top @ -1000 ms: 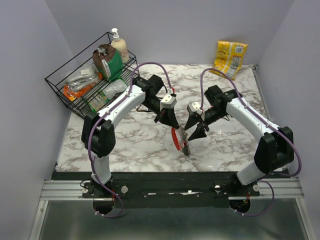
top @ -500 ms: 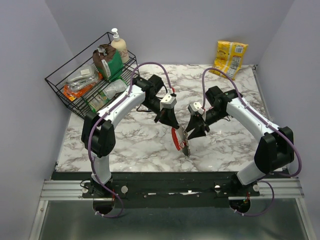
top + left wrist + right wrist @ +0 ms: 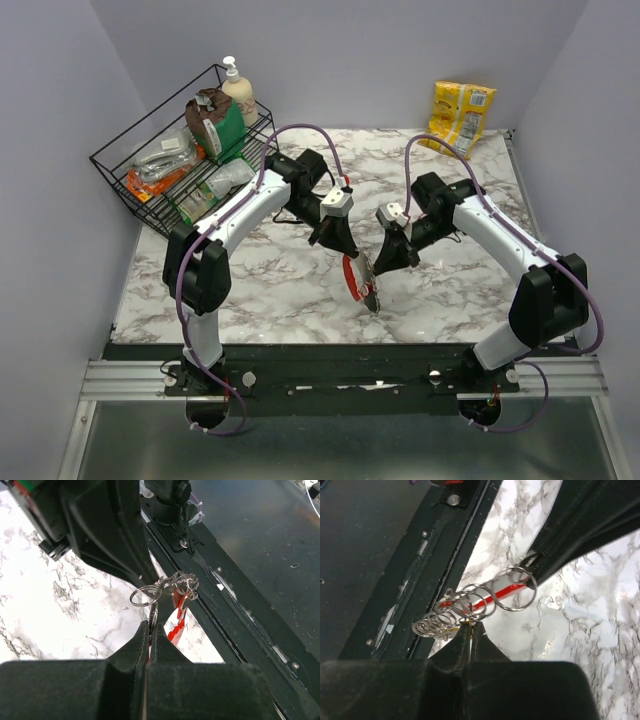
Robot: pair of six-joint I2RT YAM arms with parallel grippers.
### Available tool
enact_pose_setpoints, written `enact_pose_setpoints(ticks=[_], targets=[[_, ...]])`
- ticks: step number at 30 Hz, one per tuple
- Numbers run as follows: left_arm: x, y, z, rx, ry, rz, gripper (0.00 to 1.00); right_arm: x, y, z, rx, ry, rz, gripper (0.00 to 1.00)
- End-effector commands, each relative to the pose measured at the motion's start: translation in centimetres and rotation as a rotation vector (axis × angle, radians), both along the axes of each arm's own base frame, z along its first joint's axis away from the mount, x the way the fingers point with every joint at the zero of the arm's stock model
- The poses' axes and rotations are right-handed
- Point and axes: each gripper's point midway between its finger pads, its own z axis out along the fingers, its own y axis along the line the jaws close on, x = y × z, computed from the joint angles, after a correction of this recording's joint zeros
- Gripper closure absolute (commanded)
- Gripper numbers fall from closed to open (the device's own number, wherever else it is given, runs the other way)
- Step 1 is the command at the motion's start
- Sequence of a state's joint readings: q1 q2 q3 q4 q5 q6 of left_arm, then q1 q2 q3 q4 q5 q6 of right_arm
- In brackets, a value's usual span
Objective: Remove the keys from the keyring
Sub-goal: Pick up the key from the keyring.
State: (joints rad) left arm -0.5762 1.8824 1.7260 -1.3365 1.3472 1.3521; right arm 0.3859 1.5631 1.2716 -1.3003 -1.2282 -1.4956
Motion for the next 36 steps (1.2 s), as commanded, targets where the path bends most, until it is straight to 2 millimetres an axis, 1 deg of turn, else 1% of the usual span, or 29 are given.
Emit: enact_pose_setpoints(ticks=[1,2,3,5,6,8,9,10,12,13,16,17,18,21,22,25,28,32,35,36], targets=[[-2.4,1.1,1.9,0.040,0.132,-0.004,1.00,2.2,0.1,0.8,-0.036,-0.096,-0.087,0.99],[-2.4,1.2,1.8,0.043,0.128,-0.004,1.00,2.8,-0.5,0.3,-0.095,-0.112,-0.134,0.99],[-2.4,1.3,1.7,0.049,0.126,-0.004,1.00,4.1,-0.4,0.6,-0.094,-0.181,-0.167,0.99],[-2.4,1.5,1.5,0.062,0.120,-0.001,1.00,4.6,-1.2,1.3,-0.127,-0.238,-0.228,0.99],[-2.3,1.5,1.3,0.062,0.121,0.001,1.00,5.7,-1.7,1.2,-0.163,-0.296,-0.267,0.99],[-1.8,1.7,0.8,0.065,0.127,0.011,0.99,6.2,-2.4,1.9,-0.184,-0.349,-0.321,0.99],[-1.9,1.8,0.6,0.066,0.135,0.013,0.99,6.9,-2.9,2.0,-0.210,-0.388,-0.351,0.99],[-1.8,1.8,0.4,0.068,0.141,0.015,0.98,7.1,-3.2,2.2,-0.221,-0.408,-0.367,0.99],[-1.7,2.0,-0.1,0.074,0.151,0.020,0.96,7.1,-3.8,2.6,-0.241,-0.433,-0.393,0.99],[-1.7,2.0,-0.2,0.074,0.151,0.019,0.91,7.0,-3.9,2.8,-0.243,-0.440,-0.396,0.99],[-1.6,1.9,-0.7,0.082,0.167,0.020,0.81,6.6,-4.1,4.1,-0.248,-0.481,-0.404,0.99],[-1.4,1.8,-0.7,0.084,0.171,0.021,0.81,6.6,-4.1,4.4,-0.260,-0.501,-0.408,0.99],[-1.3,1.9,-0.8,0.093,0.180,0.026,0.80,6.7,-4.1,5.5,-0.252,-0.524,-0.415,0.99],[-0.8,1.8,-0.6,0.089,0.182,0.034,0.79,6.4,-4.0,6.6,-0.256,-0.525,-0.417,0.99],[-0.6,1.9,-0.5,0.087,0.178,0.039,0.79,6.5,-4.0,7.6,-0.245,-0.541,-0.424,0.99],[-0.4,1.9,-0.5,0.099,0.172,0.043,0.78,6.3,-3.8,8.2,-0.253,-0.544,-0.423,0.99],[-0.3,2.0,-0.6,0.121,0.174,0.047,0.76,6.2,-3.7,8.2,-0.277,-0.550,-0.433,0.99],[0.0,2.0,-0.6,0.146,0.179,0.056,0.73,5.7,-3.4,8.4,-0.279,-0.548,-0.438,0.99],[0.3,1.9,0.1,0.139,0.168,0.061,0.73,5.5,-3.5,8.0,-0.297,-0.552,-0.439,0.99],[0.5,1.8,0.7,0.128,0.154,0.064,0.73,5.4,-3.6,7.8,-0.308,-0.553,-0.439,0.99]])
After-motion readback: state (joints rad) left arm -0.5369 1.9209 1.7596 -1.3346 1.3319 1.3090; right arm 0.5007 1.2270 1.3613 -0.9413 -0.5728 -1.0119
